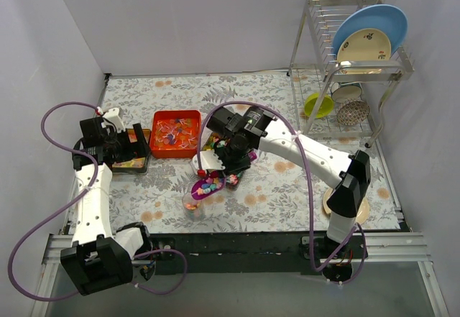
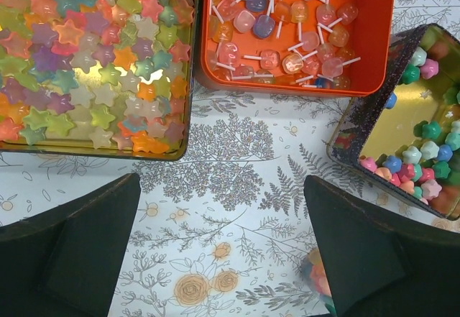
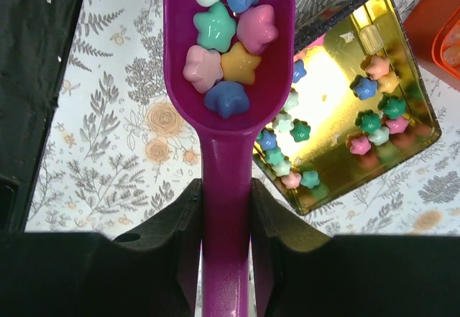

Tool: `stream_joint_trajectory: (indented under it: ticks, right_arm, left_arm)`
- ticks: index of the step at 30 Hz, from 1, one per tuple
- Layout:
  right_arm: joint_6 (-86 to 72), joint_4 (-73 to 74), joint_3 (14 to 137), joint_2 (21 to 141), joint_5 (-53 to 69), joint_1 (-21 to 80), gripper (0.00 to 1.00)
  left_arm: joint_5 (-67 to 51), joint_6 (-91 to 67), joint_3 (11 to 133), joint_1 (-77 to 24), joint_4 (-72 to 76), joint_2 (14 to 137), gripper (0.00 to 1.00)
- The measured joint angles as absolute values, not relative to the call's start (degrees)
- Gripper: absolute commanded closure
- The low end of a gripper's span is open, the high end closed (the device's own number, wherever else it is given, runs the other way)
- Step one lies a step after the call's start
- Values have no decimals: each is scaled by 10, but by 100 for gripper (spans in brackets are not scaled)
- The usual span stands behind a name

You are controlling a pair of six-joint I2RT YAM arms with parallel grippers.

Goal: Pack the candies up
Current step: Place the fake candies in the packing bottle.

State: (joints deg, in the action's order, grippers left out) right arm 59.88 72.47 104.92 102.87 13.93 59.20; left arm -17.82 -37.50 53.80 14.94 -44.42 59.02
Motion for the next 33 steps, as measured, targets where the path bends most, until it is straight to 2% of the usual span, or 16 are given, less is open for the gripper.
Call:
stream_joint_trajectory:
  ticks: [13,33]
  right_arm:
    - [615,739,1086,1034,-6,697,99]
    - [625,740,1110,1049,-164,753,99]
  left_arm:
    - [-199,-386,532,154,-429,585,2]
    - [-230,-401,529,160,-419,562,2]
